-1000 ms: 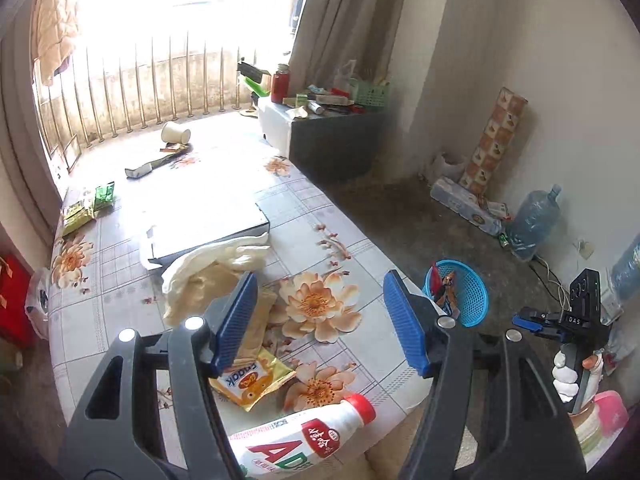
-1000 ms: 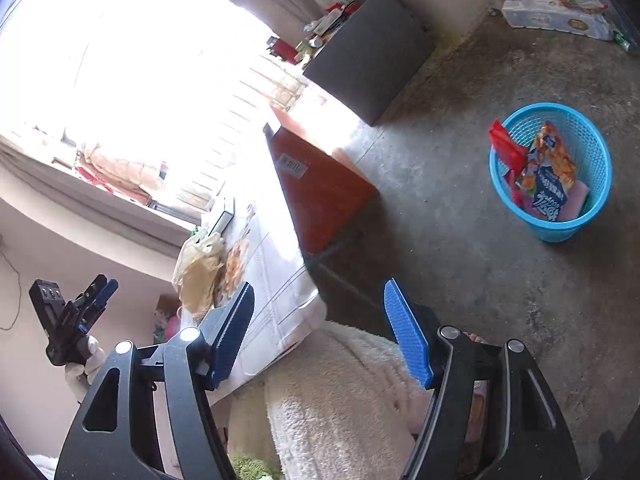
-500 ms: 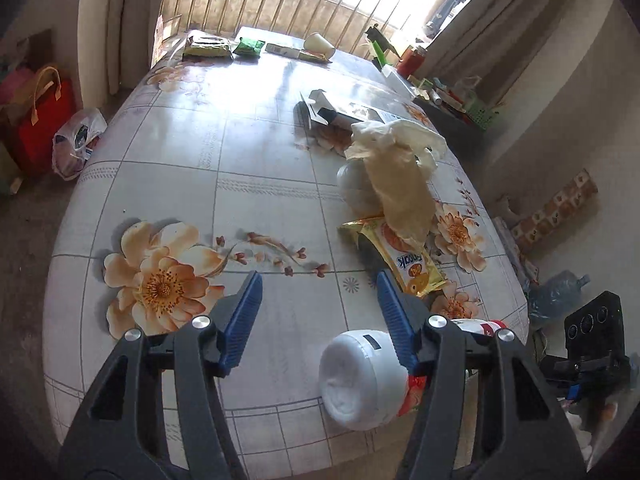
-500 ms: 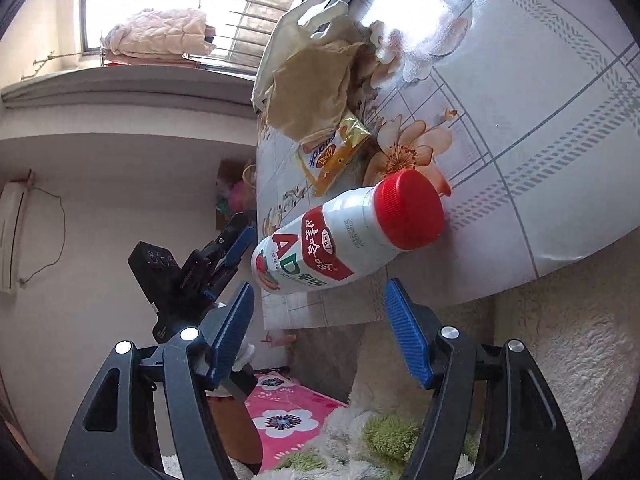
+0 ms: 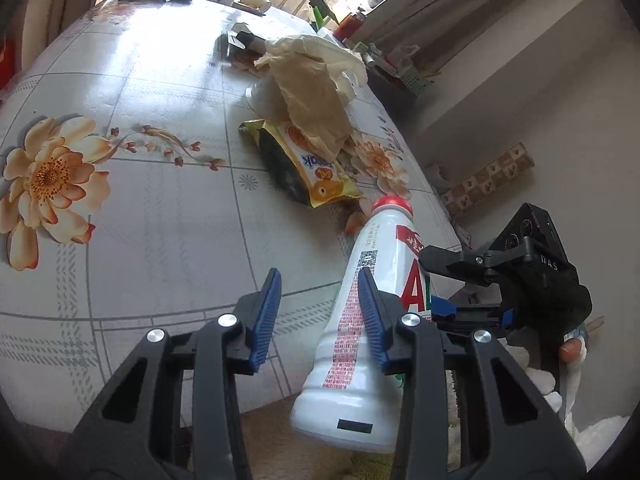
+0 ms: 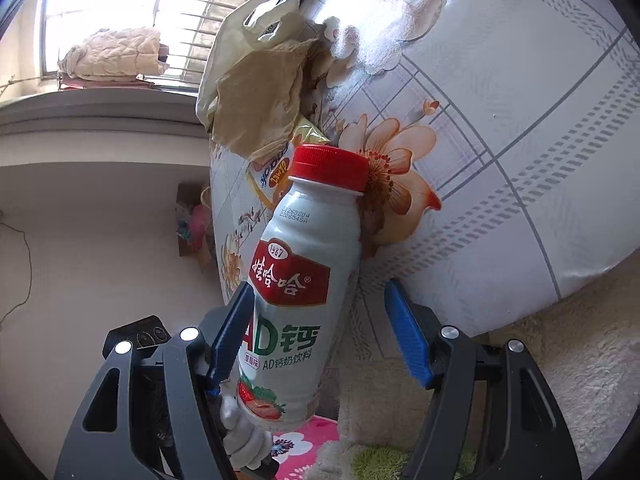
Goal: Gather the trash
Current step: 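Grasp the white AD milk bottle with the right tool, then grasp the yellow-brown paper bag with the left tool while the right tool holds the bottle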
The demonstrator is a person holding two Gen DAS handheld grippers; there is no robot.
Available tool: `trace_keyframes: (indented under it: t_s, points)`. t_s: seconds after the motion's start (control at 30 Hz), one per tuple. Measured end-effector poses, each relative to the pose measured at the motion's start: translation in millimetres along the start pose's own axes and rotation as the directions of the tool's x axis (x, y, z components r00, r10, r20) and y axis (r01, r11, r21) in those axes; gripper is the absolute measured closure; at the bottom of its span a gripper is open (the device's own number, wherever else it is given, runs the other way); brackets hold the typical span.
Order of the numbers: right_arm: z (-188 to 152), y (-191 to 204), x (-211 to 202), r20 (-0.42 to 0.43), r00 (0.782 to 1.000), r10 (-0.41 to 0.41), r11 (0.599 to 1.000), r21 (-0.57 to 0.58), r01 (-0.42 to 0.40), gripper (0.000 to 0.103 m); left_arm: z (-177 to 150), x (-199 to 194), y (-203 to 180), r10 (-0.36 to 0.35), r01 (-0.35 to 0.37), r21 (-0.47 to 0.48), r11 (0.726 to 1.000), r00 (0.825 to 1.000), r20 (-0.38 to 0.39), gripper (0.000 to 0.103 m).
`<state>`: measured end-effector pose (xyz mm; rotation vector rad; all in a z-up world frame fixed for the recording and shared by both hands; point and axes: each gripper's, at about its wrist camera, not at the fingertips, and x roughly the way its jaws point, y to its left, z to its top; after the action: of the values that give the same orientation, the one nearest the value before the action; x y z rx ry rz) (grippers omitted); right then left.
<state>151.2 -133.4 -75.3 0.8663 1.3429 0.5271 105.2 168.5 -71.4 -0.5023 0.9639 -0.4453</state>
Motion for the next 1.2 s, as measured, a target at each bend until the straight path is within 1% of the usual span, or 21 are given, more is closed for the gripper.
trace_keyframes:
  t_s: [0.13,0.17,0.23,0.3,0.37,0.47,0.57,0.63,0.7,0.77,0.83,0.87,0.9,0.93,1.0,1.03,1.1,1.17,1.2]
  points:
    - [-3,6,3,-0.015,0.999,-0.049,0.997,-0.061,0.048,0.037,-10,17,-23,-0.042,0.043,0.038,0.998,0.999,-0.034,0.069]
    - [-3,8,3,-0.004,0.997,-0.076,0.994,-0.083,0.076,0.036,-12,19,-27,-0.057,0.058,0.041,0.997,0.998,-0.03,0.069]
    - [-3,9,-2,0.012,0.994,-0.106,0.988,-0.114,0.107,0.036,-12,23,-33,-0.044,0.046,0.057,0.997,0.999,-0.031,0.07]
    - [1,7,-4,0.004,0.994,-0.105,0.987,-0.123,0.104,0.036,-13,27,-35,-0.049,0.051,0.058,0.997,0.998,-0.039,0.07]
    - [2,2,-8,-0.001,0.995,-0.104,0.986,-0.13,0.103,0.041,-11,30,-36,-0.052,0.055,0.055,0.997,0.998,-0.044,0.07]
    - [3,-2,-13,0.014,0.996,-0.089,0.987,-0.135,0.09,0.042,-7,34,-39,-0.056,0.059,0.065,0.996,0.997,-0.057,0.07]
    - [7,-8,-22,0.04,0.995,-0.092,0.986,-0.135,0.097,0.042,-3,40,-44,-0.044,0.05,0.089,0.995,0.996,-0.072,0.07]
    - [13,-13,-27,0.068,0.993,-0.096,0.987,-0.121,0.104,0.042,4,40,-44,-0.028,0.034,0.095,0.995,0.998,-0.062,0.07]
    - [23,-20,-36,0.097,0.99,-0.1,0.989,-0.1,0.109,0.042,17,37,-42,0.001,0.003,0.106,0.994,0.999,-0.034,0.07]
    - [31,-26,-46,0.124,0.986,-0.108,0.989,-0.089,0.119,0.042,36,33,-39,0.043,-0.043,0.121,0.992,0.999,0.009,0.068]
    - [40,-31,-54,0.152,0.981,-0.121,0.988,-0.082,0.134,0.042,59,29,-36,0.092,-0.1,0.141,0.985,0.994,0.059,0.065]
    - [46,-32,-55,0.162,0.979,-0.122,0.988,-0.078,0.136,0.042,71,28,-36,0.121,-0.132,0.156,0.979,0.989,0.08,0.058]
    - [50,-33,-57,0.169,0.978,-0.12,0.989,-0.071,0.133,0.042,83,29,-37,0.152,-0.168,0.176,0.97,0.983,0.101,0.054]
    - [54,-35,-59,0.175,0.978,-0.116,0.989,-0.065,0.129,0.042,95,29,-37,0.187,-0.208,0.2,0.957,0.975,0.121,0.048]
    - [59,-38,-60,0.182,0.977,-0.108,0.991,-0.062,0.12,0.042,117,36,-37,0.253,-0.285,0.235,0.929,0.955,0.155,0.042]
    - [60,-38,-60,0.184,0.977,-0.104,0.991,-0.065,0.118,0.042,127,41,-36,0.281,-0.315,0.25,0.916,0.946,0.162,0.036]
    - [61,-37,-59,0.188,0.977,-0.103,0.99,-0.077,0.119,0.042,143,55,-34,0.353,-0.391,0.278,0.877,0.919,0.178,0.036]
    - [61,-35,-53,0.189,0.977,-0.103,0.989,-0.088,0.121,0.042,155,68,-35,0.391,-0.431,0.329,0.84,0.902,0.184,0.035]
    - [62,-35,-53,0.188,0.977,-0.099,0.989,-0.09,0.118,0.042,160,76,-37,0.411,-0.45,0.361,0.817,0.893,0.184,0.035]
